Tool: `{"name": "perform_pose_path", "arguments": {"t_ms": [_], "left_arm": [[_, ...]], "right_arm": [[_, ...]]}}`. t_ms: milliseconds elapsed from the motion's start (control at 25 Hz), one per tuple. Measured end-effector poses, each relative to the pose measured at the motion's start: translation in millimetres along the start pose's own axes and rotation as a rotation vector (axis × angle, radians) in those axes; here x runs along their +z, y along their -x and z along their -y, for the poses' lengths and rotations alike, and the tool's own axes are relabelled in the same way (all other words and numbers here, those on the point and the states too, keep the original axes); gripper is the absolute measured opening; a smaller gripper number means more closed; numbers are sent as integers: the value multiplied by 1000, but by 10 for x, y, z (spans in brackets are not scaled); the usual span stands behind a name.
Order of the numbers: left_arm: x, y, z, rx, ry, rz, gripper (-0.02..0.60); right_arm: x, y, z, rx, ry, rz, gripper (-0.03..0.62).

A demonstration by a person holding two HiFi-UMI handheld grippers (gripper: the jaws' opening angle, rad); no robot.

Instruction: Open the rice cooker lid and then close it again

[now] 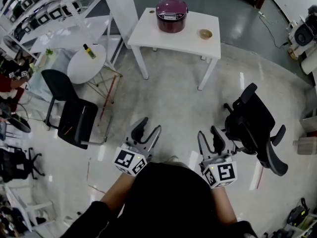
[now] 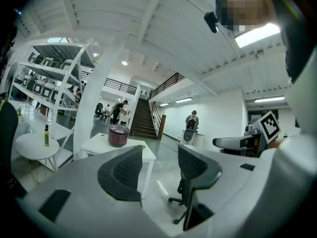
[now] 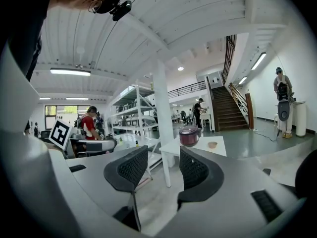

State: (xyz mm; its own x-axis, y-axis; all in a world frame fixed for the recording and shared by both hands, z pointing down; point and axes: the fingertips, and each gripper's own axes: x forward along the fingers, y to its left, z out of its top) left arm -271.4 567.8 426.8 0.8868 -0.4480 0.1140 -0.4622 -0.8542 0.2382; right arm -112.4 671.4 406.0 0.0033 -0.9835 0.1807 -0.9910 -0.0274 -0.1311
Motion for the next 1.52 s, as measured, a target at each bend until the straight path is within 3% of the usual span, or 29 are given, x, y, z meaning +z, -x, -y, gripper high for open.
{"name": "perform_pose_path", "arguments": {"t_ms": [320, 520, 760, 880, 1280, 1520], "left_arm": [[21, -22, 35, 23, -36, -22, 208], [10, -199, -134, 32, -7, -47, 207], [44, -662, -352, -21, 31, -32, 207], [122, -933, -544, -42, 87, -22, 207], [628, -1950, -1637, -60, 93, 14, 207], [914, -2416, -2265, -85, 126, 18, 207]], "right_arm": [[-245, 6, 86, 29, -69, -33, 173], [-200, -135, 183, 9, -108, -31, 173], [-216, -484, 328, -9, -114, -50, 173], [-162, -782, 417, -18, -146, -54, 173], [194, -2232, 826, -45, -98, -110, 175], [462, -3127, 695, 17, -161, -104, 179]]}}
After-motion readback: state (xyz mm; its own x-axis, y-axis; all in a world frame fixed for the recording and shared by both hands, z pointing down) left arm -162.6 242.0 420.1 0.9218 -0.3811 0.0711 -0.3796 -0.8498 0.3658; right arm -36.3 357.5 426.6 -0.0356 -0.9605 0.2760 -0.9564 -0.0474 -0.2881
